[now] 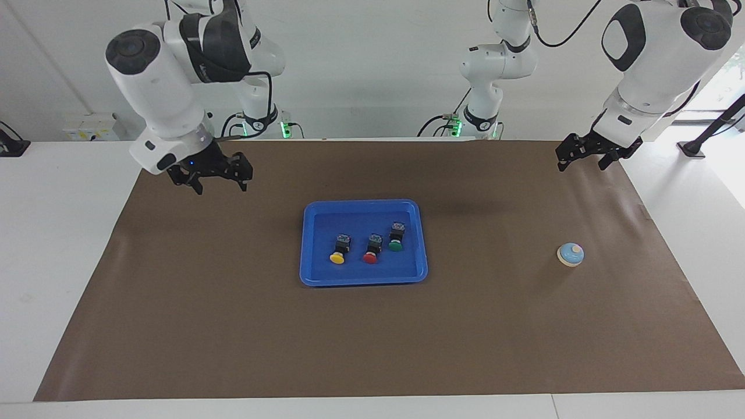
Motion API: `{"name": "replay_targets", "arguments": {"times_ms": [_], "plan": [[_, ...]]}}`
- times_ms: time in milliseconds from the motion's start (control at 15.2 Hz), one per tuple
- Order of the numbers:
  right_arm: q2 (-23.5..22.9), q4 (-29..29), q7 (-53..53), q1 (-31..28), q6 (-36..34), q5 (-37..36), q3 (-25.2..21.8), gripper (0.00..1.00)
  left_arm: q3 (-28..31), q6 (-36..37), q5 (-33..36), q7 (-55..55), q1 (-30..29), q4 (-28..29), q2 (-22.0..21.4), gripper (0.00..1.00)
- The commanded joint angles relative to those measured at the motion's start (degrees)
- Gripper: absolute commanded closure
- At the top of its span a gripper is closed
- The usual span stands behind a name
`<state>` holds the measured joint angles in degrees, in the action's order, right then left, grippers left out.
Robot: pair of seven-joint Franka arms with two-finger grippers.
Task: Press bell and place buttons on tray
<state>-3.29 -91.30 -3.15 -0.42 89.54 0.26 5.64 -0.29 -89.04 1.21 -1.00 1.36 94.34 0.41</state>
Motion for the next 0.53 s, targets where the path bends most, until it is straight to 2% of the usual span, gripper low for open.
{"name": "replay_targets", "arguments": {"times_ms": [0, 66, 198, 330, 462], "plan": [[5.83, -4.15, 1.22, -2.39, -2.60, 0.35, 0.78, 0.00, -0.06, -3.93, -0.42, 1.18, -3.36, 3.82, -1.99, 0.95], [6.53, -4.15, 1.22, -2.92, -3.66, 0.35, 0.78, 0.00, -0.06, -6.73, -0.42, 0.92, -5.21, 6.54, -2.08, 1.00], [6.54, -4.06, 1.48, -3.36, -4.03, -0.43, 0.69, 0.00, -0.06, -14.72, -0.42, -1.70, -6.63, 12.51, -1.21, 1.00], [6.45, -3.89, 2.79, -3.62, -3.59, -0.61, 0.69, 0.00, -0.06, -21.76, -0.42, -3.12, -7.68, 15.43, 2.91, 1.00], [6.28, -3.71, 2.54, -3.62, -3.67, -0.53, 0.69, 0.00, -0.06, -28.08, -0.42, -3.21, -8.56, 15.79, 7.66, 1.00]]}}
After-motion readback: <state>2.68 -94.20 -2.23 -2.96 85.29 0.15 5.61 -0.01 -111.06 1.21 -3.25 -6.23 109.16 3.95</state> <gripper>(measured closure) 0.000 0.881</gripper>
